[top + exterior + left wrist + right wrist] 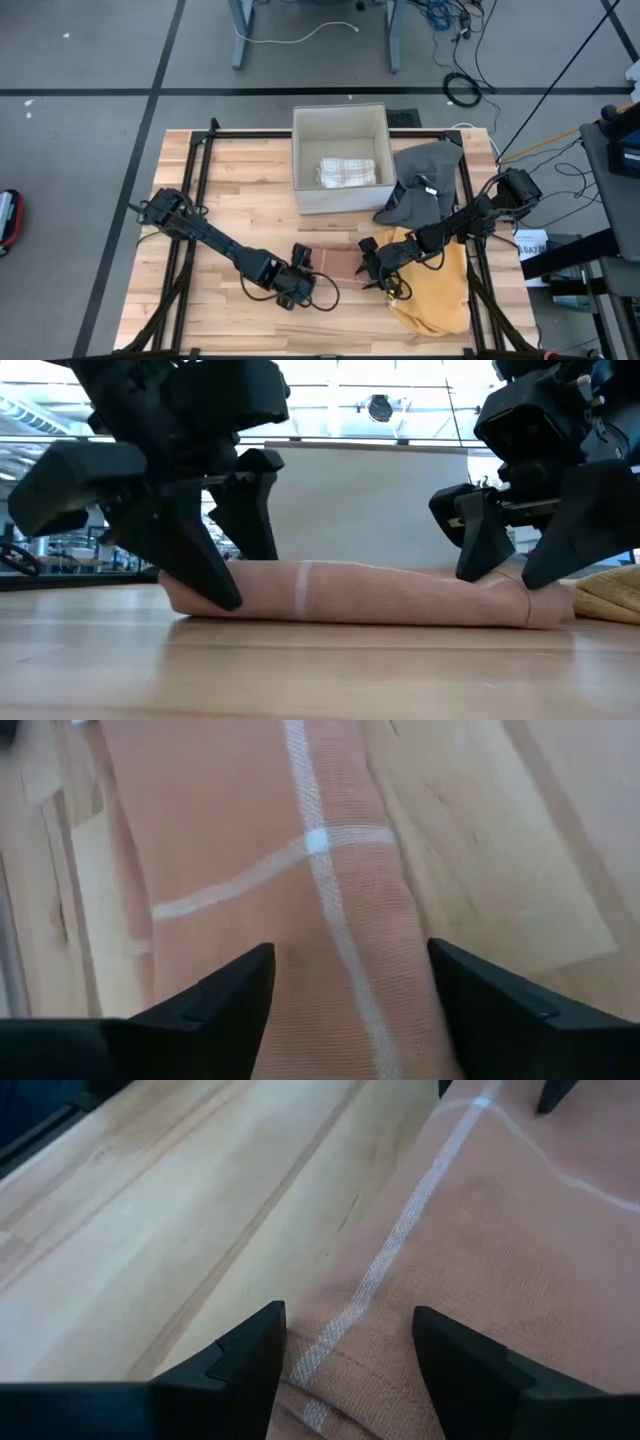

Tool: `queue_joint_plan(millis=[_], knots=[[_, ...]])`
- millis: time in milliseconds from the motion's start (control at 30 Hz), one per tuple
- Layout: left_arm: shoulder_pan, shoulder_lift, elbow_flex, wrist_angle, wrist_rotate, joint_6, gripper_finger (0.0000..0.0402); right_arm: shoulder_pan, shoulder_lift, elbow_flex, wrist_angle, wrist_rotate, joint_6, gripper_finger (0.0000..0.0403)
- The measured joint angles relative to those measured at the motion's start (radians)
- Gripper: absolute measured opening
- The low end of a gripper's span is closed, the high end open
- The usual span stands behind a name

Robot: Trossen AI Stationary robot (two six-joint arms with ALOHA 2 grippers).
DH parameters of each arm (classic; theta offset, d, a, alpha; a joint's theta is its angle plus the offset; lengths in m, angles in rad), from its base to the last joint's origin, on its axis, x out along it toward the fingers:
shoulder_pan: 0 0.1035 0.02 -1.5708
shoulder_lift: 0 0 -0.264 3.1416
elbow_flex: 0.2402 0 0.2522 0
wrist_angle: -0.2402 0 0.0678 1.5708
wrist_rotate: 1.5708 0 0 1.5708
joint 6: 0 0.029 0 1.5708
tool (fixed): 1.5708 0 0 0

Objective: Fold towel
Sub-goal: Put the orange towel into the laundry bin

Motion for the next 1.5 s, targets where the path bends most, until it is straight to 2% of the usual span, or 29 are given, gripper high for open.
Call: queue_joint_plan(millis=[133,300,533,667,900,1033,1200,1333,1500], knots=[[0.005,0.026,0.002,-0.01,0.0,-0.007,0.0226,0.019,0.0,0.0,-0.011,0.007,-0.019,0.021],[0.009,0.045,0.004,-0.01,0.001,-0.021,0.0157,0.052,0.024,0.001,-0.02,0.076,-0.063,0.021],[0.01,0.047,0.003,-0.008,-0.014,-0.023,0.0073,0.053,0.042,0.002,-0.006,0.03,-0.013,0.021],[0.012,0.047,0.003,-0.007,-0.015,-0.02,0.005,0.061,0.043,0.001,0.02,-0.012,0.014,0.021],[0.015,0.048,0.001,-0.002,-0.019,-0.015,0.0042,0.066,0.043,0.001,-0.005,0.041,0.032,0.021],[0.009,0.048,0.0,0.014,0.032,0.019,0.0066,0.066,0.043,0.001,-0.003,0.043,0.044,0.021],[-0.003,0.035,0.009,0.028,0.046,-0.007,0.0153,0.066,0.043,0.001,-0.002,0.048,0.045,0.021],[-0.001,0.033,0.019,0.158,0.063,-0.024,0.0224,0.065,0.043,0.0,0.001,0.051,0.044,0.021],[0.025,0.08,0.02,0.246,0.036,-0.015,0.0262,0.064,0.044,0.0,0.004,0.059,0.041,0.021]])
